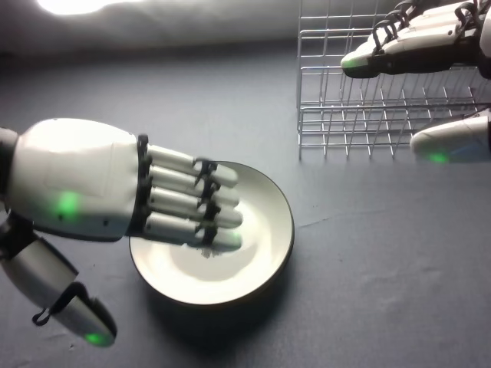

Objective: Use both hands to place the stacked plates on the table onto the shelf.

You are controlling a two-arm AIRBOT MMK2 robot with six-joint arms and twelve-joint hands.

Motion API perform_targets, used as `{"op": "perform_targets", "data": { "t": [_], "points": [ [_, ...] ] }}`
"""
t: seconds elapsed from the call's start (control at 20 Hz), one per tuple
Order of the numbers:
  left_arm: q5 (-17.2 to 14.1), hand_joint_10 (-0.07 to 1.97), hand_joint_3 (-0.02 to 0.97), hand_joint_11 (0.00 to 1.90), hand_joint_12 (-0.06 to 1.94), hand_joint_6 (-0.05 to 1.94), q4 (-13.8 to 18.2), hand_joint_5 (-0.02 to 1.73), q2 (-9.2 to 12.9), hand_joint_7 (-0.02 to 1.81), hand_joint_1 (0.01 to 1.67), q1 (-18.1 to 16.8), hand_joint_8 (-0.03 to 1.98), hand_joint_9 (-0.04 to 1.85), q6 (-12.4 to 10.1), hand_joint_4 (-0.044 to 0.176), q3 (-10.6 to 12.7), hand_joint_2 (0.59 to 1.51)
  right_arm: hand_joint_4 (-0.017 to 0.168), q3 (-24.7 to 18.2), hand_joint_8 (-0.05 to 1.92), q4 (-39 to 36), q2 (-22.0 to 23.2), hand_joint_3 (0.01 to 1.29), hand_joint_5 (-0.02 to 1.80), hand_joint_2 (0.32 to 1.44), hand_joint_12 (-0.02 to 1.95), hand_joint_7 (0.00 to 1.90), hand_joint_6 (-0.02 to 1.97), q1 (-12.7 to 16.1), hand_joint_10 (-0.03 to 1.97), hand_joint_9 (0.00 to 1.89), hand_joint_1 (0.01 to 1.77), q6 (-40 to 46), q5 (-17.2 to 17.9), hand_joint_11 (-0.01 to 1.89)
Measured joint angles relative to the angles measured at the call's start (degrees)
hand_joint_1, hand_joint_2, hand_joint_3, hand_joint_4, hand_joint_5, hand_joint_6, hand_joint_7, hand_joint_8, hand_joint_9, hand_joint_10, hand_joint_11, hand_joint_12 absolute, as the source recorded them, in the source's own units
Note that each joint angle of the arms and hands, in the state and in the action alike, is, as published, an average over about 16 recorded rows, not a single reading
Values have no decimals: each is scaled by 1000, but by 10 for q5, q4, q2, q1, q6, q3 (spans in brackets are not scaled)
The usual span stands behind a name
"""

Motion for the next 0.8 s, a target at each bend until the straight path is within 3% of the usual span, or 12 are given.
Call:
{"op": "perform_targets", "data": {
  "t": [0.35, 0.8],
  "points": [
    [13, 15, 17, 16, 9, -5, 41, 29, -19, 24, 17, 8, -5, 20, 4, 4, 42, 1064, 0, 0, 2, -7, 1, 15, 298, 1220, 966, 322, 15, -4, 23, 303, 386, -4, 9, 21],
    [6, 15, 17, 16, 10, -5, 75, 27, -43, 22, 18, 25, -5, 20, 23, 7, 101, 1065, 0, 0, 2, -19, 4, 14, 272, 1154, 966, 300, 15, -11, 23, 283, 569, -7, 29, 21]
  ]
}}
